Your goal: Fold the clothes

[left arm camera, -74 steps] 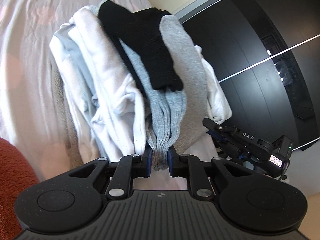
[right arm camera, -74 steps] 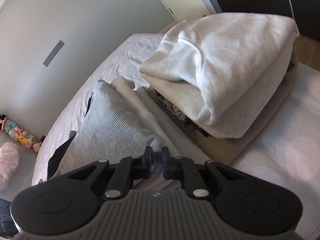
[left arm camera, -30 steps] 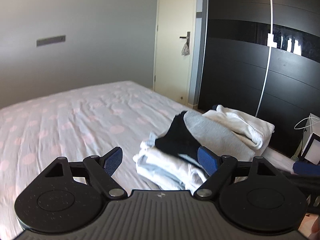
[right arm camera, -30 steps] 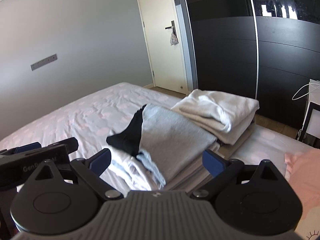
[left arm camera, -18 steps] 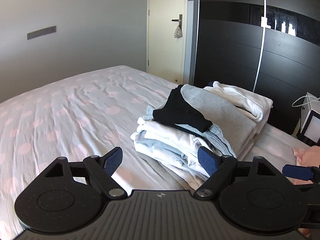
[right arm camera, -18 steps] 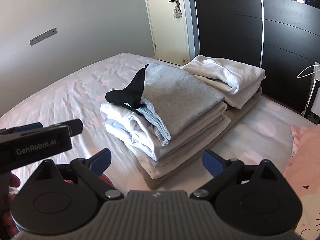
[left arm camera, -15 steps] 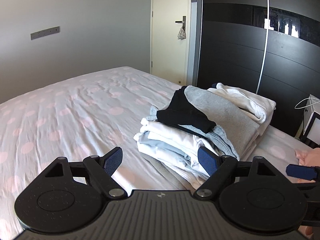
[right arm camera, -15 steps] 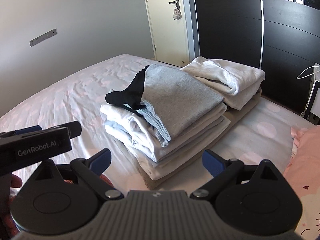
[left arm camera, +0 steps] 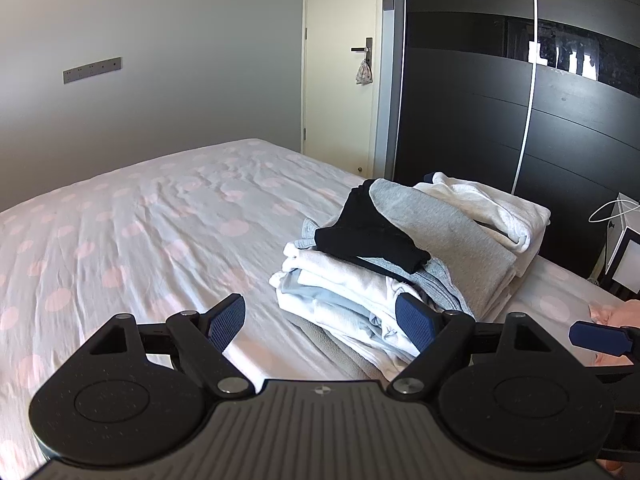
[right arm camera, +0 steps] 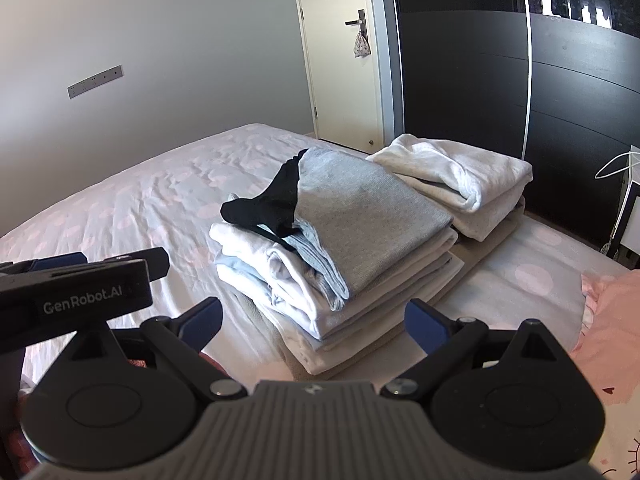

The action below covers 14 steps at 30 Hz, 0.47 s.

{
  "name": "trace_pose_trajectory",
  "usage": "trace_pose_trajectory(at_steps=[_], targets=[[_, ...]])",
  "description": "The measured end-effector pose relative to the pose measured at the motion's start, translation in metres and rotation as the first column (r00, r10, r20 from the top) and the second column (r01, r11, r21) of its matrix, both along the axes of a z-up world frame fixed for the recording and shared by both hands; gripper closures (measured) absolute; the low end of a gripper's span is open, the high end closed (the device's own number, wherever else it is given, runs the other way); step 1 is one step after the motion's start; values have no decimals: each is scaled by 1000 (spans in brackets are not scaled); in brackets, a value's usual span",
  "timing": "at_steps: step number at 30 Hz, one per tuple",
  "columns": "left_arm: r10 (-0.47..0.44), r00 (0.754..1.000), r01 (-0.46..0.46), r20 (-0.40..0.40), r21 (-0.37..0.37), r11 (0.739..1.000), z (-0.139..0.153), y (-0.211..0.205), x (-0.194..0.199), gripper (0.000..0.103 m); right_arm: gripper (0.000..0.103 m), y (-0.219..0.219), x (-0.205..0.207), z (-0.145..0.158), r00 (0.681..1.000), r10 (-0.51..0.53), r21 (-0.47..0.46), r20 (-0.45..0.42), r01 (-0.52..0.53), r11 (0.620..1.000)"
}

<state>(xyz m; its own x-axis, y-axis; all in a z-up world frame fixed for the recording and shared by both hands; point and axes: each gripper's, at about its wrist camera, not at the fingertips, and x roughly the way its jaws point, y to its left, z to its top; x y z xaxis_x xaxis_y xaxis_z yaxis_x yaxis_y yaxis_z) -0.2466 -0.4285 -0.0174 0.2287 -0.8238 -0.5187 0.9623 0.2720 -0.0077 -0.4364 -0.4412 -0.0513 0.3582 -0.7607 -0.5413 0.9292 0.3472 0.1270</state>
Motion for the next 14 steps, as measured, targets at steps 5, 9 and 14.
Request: trace_pose_trajectory(at_steps=[5, 9, 14], targets=[[-4, 1000, 4, -2, 3, 1000, -1, -1, -1, 21, 5, 0, 1, 0, 1000, 4, 3, -1, -4, 1000], [-8, 1000, 8, 4, 8, 1000, -2, -1, -3, 21, 5, 0, 3, -1, 1000, 10, 8, -7, -10, 1000], [-16, 1000, 16, -4, 6, 1000, -3, -1, -4, 21, 5, 0, 4, -3, 1000, 19, 11, -8, -19, 1000]])
